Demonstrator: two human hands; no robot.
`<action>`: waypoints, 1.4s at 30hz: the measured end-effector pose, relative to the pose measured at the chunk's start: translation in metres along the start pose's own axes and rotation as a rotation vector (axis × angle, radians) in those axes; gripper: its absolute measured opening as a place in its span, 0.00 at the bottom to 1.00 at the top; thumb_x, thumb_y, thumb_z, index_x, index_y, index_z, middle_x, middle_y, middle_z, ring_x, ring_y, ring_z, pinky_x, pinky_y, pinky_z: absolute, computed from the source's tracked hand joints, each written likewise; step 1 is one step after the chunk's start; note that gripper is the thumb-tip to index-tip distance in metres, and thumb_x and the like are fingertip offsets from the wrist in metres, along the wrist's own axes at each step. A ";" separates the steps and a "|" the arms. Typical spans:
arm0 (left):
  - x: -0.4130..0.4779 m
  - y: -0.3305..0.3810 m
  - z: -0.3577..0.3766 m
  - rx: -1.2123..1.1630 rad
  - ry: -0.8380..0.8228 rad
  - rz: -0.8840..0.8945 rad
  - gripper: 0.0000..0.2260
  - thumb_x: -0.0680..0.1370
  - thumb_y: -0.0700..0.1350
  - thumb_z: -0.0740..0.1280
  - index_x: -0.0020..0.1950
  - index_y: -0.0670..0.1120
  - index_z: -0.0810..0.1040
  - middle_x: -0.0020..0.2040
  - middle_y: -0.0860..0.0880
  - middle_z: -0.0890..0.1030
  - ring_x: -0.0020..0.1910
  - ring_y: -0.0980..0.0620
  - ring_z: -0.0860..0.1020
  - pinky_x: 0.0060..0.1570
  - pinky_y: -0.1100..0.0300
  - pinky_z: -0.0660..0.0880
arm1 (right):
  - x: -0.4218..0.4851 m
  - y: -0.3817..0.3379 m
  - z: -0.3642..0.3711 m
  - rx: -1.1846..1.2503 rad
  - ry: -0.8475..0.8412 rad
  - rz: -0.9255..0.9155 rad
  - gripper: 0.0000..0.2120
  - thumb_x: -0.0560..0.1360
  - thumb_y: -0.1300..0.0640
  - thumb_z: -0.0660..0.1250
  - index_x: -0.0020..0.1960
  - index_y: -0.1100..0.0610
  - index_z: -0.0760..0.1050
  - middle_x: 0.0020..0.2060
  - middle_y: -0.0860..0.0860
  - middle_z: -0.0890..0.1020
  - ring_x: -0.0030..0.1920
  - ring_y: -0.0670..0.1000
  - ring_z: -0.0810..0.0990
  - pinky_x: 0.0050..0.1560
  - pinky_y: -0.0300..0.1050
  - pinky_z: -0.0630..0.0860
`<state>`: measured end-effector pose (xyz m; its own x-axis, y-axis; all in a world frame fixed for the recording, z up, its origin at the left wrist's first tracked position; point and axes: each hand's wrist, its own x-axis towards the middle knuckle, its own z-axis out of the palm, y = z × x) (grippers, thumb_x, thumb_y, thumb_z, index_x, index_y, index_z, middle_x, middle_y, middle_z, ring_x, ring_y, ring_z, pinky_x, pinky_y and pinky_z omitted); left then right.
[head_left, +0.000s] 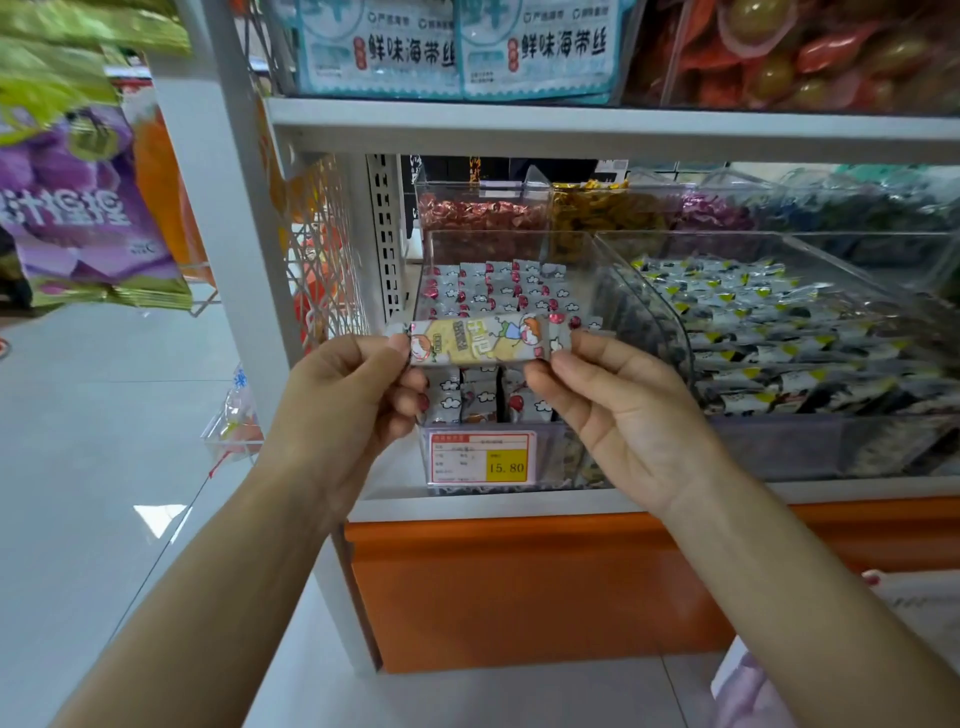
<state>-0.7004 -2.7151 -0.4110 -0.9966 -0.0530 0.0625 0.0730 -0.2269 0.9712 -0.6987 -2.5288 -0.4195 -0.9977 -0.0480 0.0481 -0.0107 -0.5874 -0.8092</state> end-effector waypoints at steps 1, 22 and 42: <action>0.000 0.001 0.000 -0.014 -0.022 -0.007 0.08 0.79 0.40 0.61 0.39 0.42 0.73 0.26 0.50 0.75 0.22 0.58 0.70 0.21 0.68 0.68 | 0.001 0.000 0.000 0.022 0.021 0.001 0.13 0.63 0.68 0.66 0.47 0.65 0.76 0.36 0.57 0.85 0.36 0.51 0.85 0.35 0.36 0.79; 0.001 -0.001 -0.004 0.376 -0.116 0.228 0.11 0.72 0.45 0.70 0.48 0.41 0.73 0.38 0.45 0.81 0.32 0.54 0.80 0.32 0.67 0.75 | 0.001 -0.002 -0.010 -0.658 -0.041 -0.292 0.12 0.73 0.67 0.68 0.49 0.51 0.79 0.47 0.50 0.82 0.46 0.47 0.83 0.42 0.40 0.79; -0.007 0.007 0.001 0.596 -0.231 0.227 0.12 0.70 0.51 0.70 0.40 0.42 0.76 0.35 0.43 0.79 0.28 0.58 0.75 0.28 0.65 0.73 | -0.005 -0.001 0.000 -1.000 0.011 -0.582 0.07 0.73 0.59 0.70 0.38 0.49 0.79 0.34 0.45 0.82 0.36 0.41 0.80 0.37 0.34 0.76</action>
<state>-0.6929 -2.7156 -0.4050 -0.9464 0.1877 0.2629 0.3140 0.3435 0.8851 -0.6934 -2.5279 -0.4186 -0.8250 0.0299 0.5644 -0.5121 0.3831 -0.7688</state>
